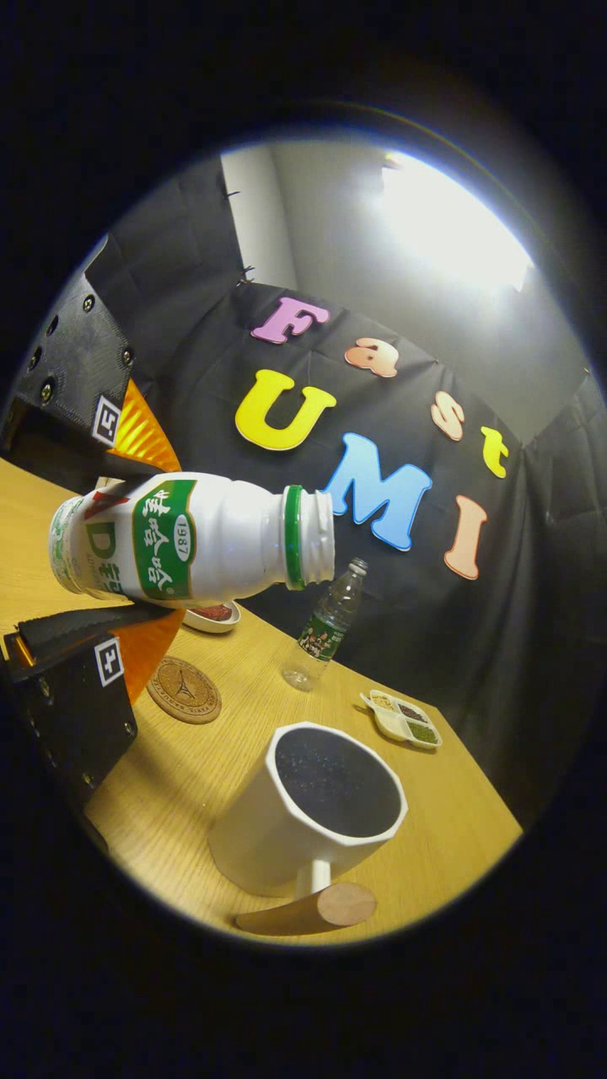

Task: Take the bottle from table, then pour the juice into the cup, finally place the bottle on the coaster

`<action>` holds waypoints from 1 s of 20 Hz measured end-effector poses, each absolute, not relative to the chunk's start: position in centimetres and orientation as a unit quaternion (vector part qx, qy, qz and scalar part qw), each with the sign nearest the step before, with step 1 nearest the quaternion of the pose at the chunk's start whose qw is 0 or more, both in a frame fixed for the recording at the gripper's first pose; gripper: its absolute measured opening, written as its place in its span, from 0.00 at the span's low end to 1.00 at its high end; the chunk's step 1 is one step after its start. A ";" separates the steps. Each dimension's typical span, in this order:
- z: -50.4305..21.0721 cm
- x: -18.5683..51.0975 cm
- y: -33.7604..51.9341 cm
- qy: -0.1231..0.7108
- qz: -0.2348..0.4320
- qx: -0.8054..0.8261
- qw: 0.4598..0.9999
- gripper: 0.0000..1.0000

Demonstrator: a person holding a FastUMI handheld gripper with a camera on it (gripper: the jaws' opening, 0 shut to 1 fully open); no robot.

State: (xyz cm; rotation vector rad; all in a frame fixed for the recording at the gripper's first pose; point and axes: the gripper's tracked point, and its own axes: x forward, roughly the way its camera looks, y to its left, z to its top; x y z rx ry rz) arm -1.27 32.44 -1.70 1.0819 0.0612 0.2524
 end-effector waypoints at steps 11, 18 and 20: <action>-0.2 -0.8 30.9 0.018 0.125 0.631 0.765 0.67; 0.4 -1.0 30.4 0.010 0.129 0.670 0.731 0.67; 0.6 -1.0 30.4 0.008 0.130 0.677 0.725 0.67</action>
